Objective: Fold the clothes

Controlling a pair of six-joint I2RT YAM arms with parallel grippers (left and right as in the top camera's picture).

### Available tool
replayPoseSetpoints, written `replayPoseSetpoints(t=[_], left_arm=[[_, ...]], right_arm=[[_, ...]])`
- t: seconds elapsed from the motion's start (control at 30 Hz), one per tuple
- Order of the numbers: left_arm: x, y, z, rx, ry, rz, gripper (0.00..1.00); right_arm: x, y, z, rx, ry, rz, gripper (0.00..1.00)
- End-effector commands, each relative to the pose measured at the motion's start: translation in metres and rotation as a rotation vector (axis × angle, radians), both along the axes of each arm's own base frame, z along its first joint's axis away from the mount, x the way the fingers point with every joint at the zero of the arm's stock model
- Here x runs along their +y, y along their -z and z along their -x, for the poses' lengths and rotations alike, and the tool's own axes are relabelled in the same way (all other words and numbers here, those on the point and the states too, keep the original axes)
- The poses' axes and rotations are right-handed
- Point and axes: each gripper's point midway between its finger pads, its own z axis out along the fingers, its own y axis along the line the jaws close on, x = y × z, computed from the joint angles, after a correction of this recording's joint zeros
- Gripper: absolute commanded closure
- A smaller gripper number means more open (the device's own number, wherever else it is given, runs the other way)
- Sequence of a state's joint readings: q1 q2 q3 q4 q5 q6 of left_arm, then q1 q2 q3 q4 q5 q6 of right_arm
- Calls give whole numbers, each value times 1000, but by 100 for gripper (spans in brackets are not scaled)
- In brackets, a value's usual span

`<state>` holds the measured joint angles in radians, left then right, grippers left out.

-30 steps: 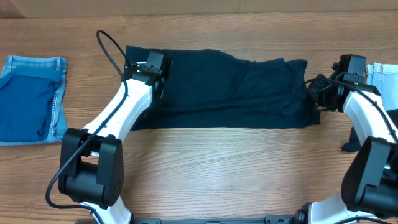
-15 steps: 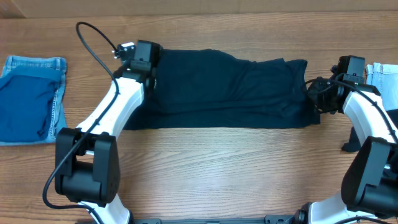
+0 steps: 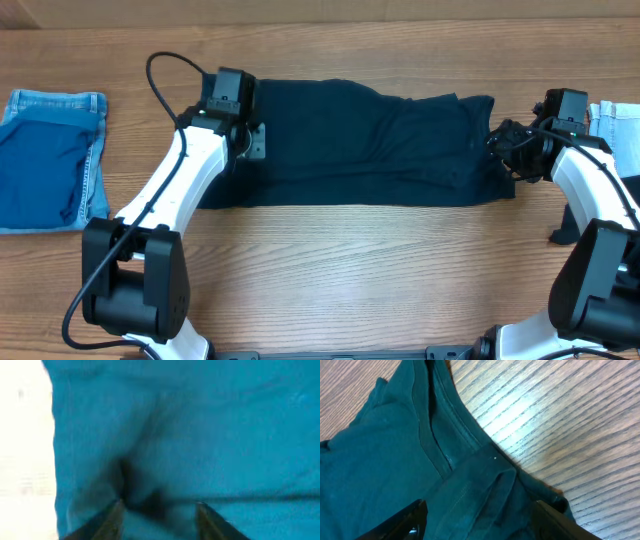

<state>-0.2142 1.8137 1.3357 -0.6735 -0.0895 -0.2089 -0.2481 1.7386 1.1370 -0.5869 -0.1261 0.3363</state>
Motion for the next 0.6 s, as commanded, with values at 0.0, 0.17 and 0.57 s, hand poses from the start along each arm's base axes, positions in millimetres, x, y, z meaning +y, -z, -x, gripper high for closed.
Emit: replayPoseSetpoints(t=[0.0, 0.17, 0.57], left_arm=[[-4, -22, -17, -94, 17, 29, 41], [25, -5, -16, -46, -66, -10, 41], [31, 42, 1, 119, -82, 41, 39]], right_arm=[[-1, -3, -5, -13, -4, 6, 30], [-1, -3, -5, -10, -4, 4, 30], [2, -2, -4, -9, -8, -6, 31]])
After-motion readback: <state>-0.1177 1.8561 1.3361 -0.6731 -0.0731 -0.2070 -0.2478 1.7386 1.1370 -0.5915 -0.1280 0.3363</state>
